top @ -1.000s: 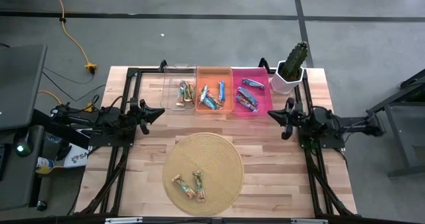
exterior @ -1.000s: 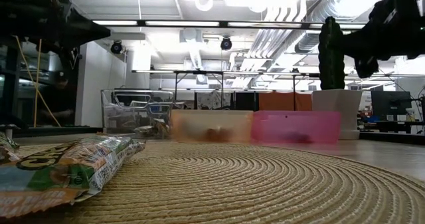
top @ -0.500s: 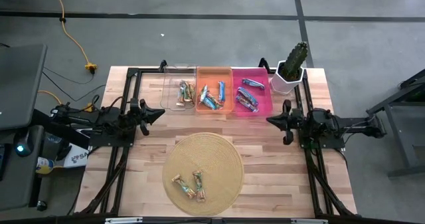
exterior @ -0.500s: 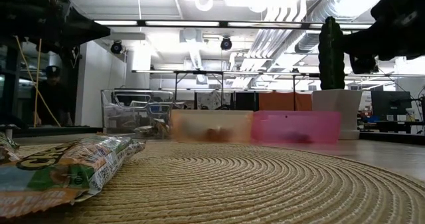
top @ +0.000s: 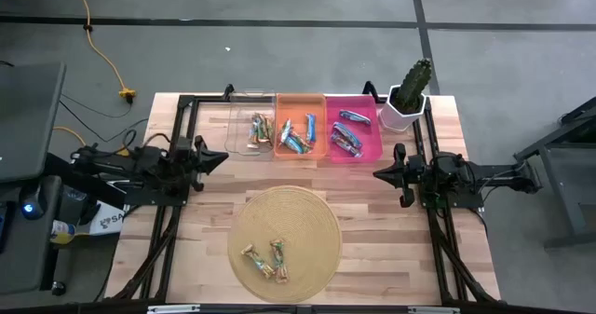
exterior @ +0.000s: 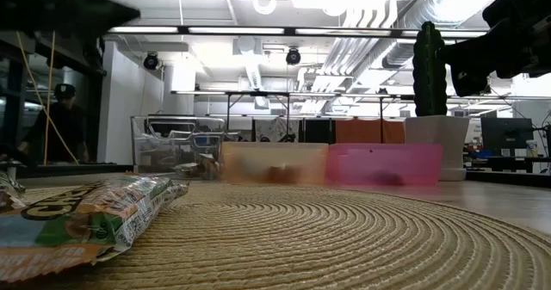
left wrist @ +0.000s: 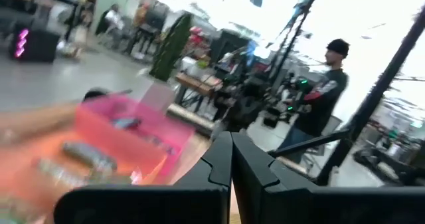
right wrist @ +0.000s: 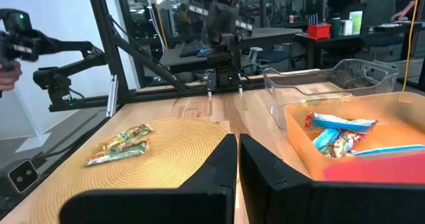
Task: Pick and place Granola Bars by type
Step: Put the yellow granola bar into the transparent bin
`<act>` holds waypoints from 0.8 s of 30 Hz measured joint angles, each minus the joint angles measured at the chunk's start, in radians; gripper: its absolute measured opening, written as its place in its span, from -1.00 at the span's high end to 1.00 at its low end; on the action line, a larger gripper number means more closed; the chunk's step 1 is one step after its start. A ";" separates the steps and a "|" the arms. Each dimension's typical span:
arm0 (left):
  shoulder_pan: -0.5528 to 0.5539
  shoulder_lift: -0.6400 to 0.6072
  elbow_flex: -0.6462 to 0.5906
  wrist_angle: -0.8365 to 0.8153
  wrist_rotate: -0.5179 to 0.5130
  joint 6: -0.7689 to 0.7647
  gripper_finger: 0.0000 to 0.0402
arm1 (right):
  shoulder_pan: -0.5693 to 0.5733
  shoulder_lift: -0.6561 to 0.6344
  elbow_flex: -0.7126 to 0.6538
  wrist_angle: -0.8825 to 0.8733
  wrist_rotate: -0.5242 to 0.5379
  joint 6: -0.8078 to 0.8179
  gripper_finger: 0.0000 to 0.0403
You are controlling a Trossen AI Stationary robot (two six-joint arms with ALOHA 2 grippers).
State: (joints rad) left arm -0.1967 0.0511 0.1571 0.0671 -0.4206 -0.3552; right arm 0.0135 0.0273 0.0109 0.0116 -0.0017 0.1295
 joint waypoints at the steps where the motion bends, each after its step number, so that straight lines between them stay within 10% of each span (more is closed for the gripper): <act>1: 0.000 -0.001 0.027 -0.011 0.015 0.021 1.00 | 0.000 0.000 0.000 0.000 0.000 0.000 1.00; 12: 0.000 0.094 0.431 -0.397 0.075 0.090 1.00 | 0.000 0.000 0.000 0.001 0.002 0.000 1.00; 24: 0.000 0.537 0.834 -0.824 0.413 0.125 1.00 | 0.000 0.000 -0.001 0.008 0.002 0.000 1.00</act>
State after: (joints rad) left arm -0.1967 0.5881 0.9913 -0.7566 -0.0073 -0.2305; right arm 0.0135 0.0277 0.0097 0.0200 0.0006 0.1299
